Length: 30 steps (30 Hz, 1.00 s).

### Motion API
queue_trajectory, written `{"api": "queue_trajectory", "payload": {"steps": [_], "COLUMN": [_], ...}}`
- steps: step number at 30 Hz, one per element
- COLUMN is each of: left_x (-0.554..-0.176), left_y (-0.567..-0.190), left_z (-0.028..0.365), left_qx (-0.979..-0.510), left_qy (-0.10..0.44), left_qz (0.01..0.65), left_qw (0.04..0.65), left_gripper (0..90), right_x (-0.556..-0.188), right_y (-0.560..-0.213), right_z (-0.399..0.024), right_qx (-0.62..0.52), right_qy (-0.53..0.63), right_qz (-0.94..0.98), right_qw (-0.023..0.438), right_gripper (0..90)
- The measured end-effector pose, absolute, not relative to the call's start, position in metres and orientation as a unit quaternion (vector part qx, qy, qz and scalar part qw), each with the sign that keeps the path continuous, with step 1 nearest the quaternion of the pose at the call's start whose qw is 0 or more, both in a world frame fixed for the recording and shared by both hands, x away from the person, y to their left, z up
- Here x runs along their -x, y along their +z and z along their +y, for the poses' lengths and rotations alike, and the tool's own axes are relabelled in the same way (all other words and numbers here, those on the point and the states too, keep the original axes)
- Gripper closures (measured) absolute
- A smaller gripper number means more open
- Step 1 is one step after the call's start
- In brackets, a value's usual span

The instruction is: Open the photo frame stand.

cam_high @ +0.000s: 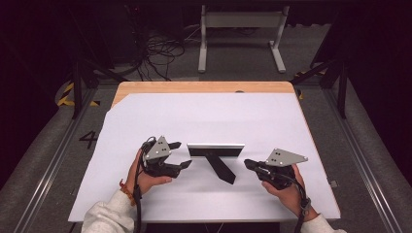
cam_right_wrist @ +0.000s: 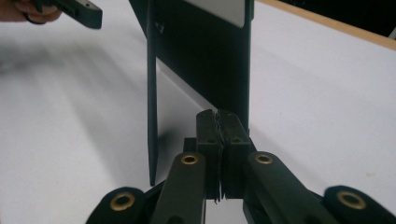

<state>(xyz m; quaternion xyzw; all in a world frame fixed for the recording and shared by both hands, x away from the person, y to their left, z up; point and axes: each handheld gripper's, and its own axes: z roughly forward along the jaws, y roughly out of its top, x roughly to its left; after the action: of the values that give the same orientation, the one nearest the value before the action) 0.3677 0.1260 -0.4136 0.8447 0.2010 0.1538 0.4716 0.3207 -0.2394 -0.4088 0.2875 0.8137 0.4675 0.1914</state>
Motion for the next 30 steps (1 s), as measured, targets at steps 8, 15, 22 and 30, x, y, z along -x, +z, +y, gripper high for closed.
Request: {"api": "queue_trajectory", "payload": {"steps": [8, 15, 22, 30], "left_x": [-0.372, -0.374, -0.374, -0.373], "left_y": [-0.407, -0.405, -0.404, -0.403], "left_z": [0.118, 0.118, 0.119, 0.12], "left_qx": [-0.835, -0.827, -0.826, -0.823], "left_qy": [0.156, 0.147, 0.133, 0.136], "left_qz": [0.196, 0.195, 0.185, 0.181], "left_qw": [0.49, 0.506, 0.515, 0.521], "left_gripper": [30.2, 37.8, 53.7, 68.6], "right_x": [-0.323, -0.323, -0.328, -0.333], "right_y": [-0.401, -0.398, -0.398, -0.398], "right_z": [-0.232, -0.222, -0.217, -0.217], "right_qx": [-0.282, -0.273, -0.28, -0.289], "right_qy": [0.48, 0.481, 0.477, 0.478], "right_qz": [0.803, 0.803, 0.801, 0.796], "right_qw": [0.212, 0.221, 0.228, 0.231], "right_gripper": [90.0, 90.0, 90.0, 90.0]}}
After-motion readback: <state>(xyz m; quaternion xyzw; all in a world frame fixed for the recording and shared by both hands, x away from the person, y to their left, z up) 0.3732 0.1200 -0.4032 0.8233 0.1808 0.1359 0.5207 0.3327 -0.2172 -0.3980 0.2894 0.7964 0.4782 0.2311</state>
